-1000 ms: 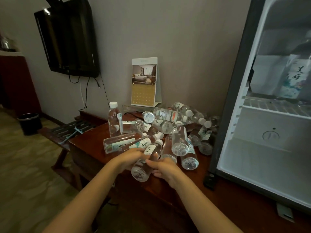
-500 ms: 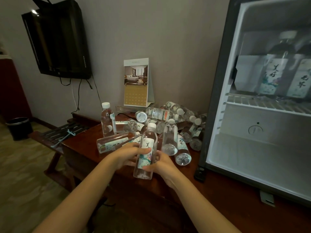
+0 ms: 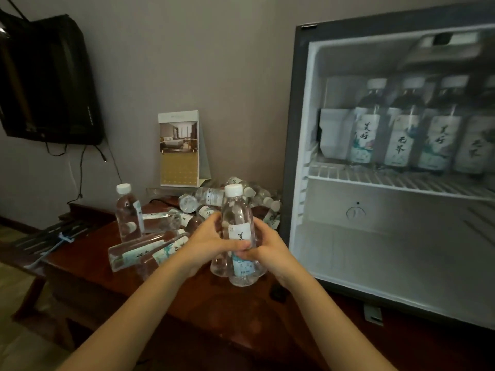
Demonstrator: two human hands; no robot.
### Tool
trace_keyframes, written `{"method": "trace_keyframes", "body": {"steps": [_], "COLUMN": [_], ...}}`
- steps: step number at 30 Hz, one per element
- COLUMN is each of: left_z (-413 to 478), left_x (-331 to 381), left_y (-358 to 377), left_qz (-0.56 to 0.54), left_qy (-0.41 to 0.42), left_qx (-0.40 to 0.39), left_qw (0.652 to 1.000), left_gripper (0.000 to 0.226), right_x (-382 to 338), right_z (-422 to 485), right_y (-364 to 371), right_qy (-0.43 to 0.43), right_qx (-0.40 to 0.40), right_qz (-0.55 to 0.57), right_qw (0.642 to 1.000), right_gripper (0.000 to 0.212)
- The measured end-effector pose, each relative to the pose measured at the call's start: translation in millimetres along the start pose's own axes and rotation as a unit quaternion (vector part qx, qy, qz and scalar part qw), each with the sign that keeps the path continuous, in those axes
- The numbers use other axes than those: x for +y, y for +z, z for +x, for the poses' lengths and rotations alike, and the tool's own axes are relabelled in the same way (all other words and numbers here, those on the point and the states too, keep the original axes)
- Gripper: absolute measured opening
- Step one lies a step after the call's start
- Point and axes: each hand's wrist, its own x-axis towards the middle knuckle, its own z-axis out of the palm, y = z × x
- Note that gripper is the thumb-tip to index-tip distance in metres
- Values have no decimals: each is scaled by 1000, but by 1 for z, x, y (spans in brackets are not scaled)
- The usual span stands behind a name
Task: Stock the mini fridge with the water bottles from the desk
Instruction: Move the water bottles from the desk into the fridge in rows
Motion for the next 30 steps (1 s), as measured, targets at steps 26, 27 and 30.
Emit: {"method": "trace_keyframes", "body": {"steps": [26, 27, 30], "left_z": [116, 121, 130], "left_x": [165, 165, 161], "left_y": [152, 154, 159], "left_qz": [60, 76, 110], "left_qy": [195, 186, 184], "left_qx": [61, 58, 55], "left_qw": [977, 978, 975], "left_gripper": [60, 56, 49], "right_x": [-106, -105, -97], "right_z": [7, 9, 18], "right_y": [-167, -169, -171], "right_qy": [-138, -136, -125], "right_qx": [350, 345, 338], "right_qz": [-207, -207, -232], "right_qw": [903, 905, 903], "right_gripper": [46, 45, 49]}}
